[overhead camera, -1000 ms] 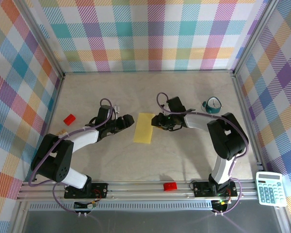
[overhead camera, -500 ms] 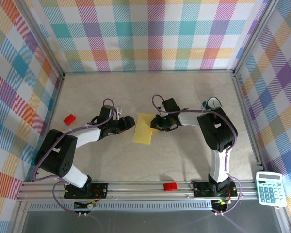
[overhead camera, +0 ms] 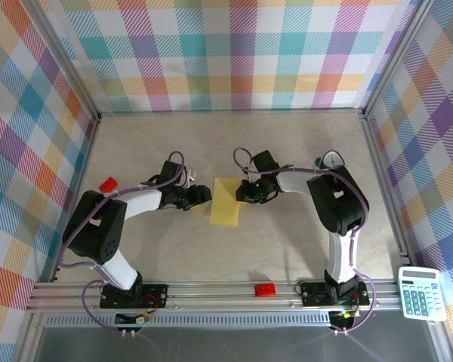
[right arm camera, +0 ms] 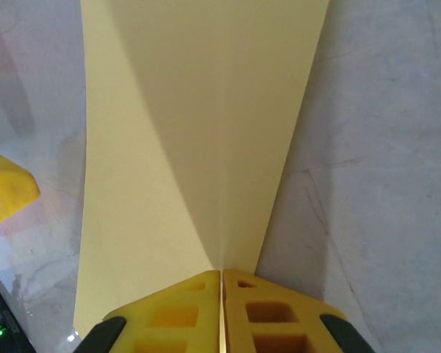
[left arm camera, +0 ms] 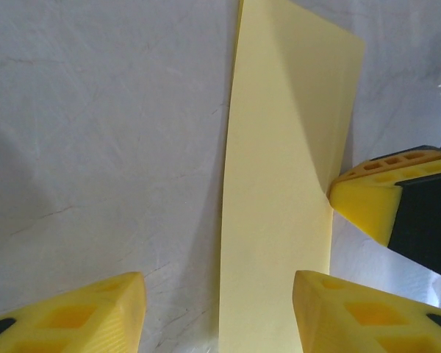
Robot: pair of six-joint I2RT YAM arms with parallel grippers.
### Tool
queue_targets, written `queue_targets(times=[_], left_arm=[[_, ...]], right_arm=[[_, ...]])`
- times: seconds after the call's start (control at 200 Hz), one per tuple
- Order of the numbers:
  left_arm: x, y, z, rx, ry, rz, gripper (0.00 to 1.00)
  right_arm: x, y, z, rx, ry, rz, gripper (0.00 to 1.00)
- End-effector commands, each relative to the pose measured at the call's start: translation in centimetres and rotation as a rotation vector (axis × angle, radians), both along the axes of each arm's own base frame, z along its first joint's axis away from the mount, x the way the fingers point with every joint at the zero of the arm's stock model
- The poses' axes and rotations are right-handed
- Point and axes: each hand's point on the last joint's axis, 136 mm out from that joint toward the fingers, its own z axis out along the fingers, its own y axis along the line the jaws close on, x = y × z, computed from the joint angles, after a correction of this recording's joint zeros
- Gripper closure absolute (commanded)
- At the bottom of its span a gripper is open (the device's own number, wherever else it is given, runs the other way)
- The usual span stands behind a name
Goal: Fold a paper plane with a square sheet of paper (fold left side to right side)
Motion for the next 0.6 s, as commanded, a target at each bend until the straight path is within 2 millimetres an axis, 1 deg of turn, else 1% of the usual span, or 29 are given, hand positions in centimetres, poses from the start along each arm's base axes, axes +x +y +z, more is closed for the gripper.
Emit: queue_targets(times=[0.0, 0.105, 0.225, 0.335, 0.475, 0.595], left_arm=[[-0.6, -0.6, -0.2, -0.017, 0.056, -0.046, 0.46], [-1.1, -0.7, -1.0, -0.001, 0.104, -0.057, 0.49], [-1.1, -1.1, -1.2, 0.003, 0.111, -0.071, 0.51], [-0.9, -1.5, -1.2, -0.011, 0.112, -0.078, 0.57], [-0.8, -2.3, -1.1, -0.033, 0.111, -0.088, 0.66], [-0.7, -2.5, -1.2, -0.03, 0.116, -0.093, 0.67]], right_arm=[[-0.9, 0.1, -1.2, -0.018, 0.025, 0.055, 0.9], [-0.9, 0.2, -1.1, -0.012, 0.022, 0.063, 0.9], [-1.0, 0.3, -1.1, -0.011, 0.027, 0.063, 0.9], [-1.0, 0.3, -1.1, -0.01, 0.026, 0.061, 0.9], [-1.0, 0.3, -1.2, -0.01, 0.026, 0.061, 0.9], [-0.8, 0.3, -1.1, -0.008, 0.022, 0.057, 0.9]])
